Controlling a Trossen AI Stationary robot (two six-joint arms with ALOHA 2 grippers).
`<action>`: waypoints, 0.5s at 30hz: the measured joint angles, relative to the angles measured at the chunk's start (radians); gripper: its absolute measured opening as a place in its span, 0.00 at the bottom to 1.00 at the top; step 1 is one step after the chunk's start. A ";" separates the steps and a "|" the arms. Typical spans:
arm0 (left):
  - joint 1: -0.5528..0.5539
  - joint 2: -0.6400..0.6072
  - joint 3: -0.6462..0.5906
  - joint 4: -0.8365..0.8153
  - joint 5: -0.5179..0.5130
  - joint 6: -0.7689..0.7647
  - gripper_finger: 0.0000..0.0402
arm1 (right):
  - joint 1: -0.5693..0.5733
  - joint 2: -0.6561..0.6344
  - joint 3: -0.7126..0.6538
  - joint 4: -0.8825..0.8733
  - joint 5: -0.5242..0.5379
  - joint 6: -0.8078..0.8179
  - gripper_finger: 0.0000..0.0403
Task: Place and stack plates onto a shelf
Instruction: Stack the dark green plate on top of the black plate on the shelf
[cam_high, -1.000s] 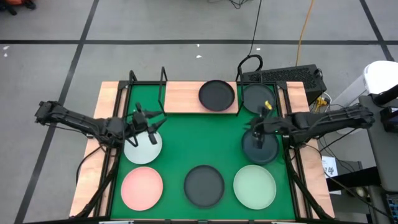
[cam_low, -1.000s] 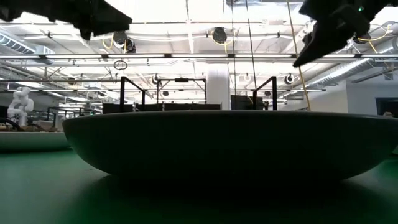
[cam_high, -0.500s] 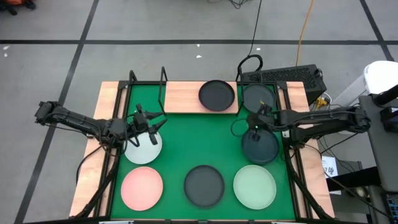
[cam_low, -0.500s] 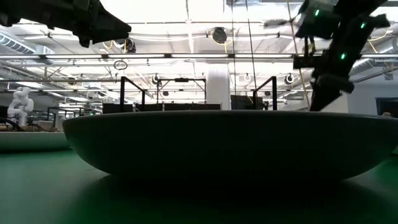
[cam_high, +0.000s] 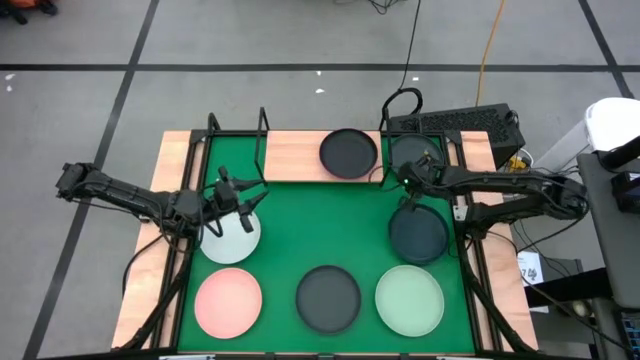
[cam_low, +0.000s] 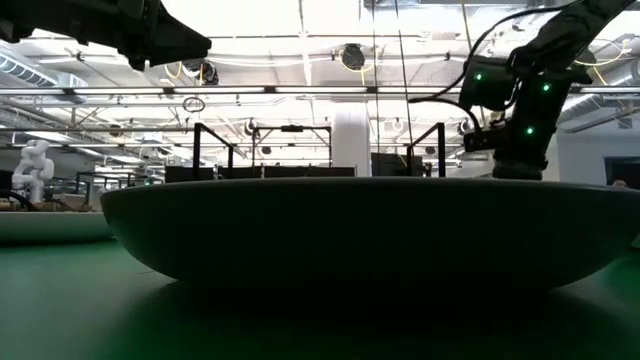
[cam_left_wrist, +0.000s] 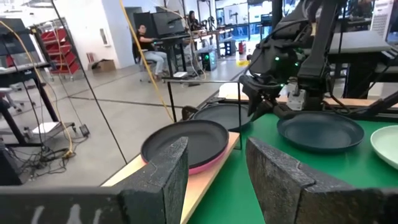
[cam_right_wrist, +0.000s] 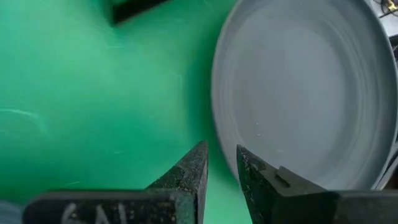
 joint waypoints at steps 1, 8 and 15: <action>0.000 0.000 0.000 0.000 0.000 0.001 0.41 | -0.011 0.010 0.000 0.011 -0.005 -0.013 0.17; 0.000 0.000 0.000 0.000 0.000 -0.007 0.41 | -0.065 0.090 0.000 0.078 -0.076 -0.088 0.17; 0.000 0.000 0.000 0.000 0.001 -0.016 0.41 | -0.099 0.165 0.000 0.131 -0.074 -0.095 0.17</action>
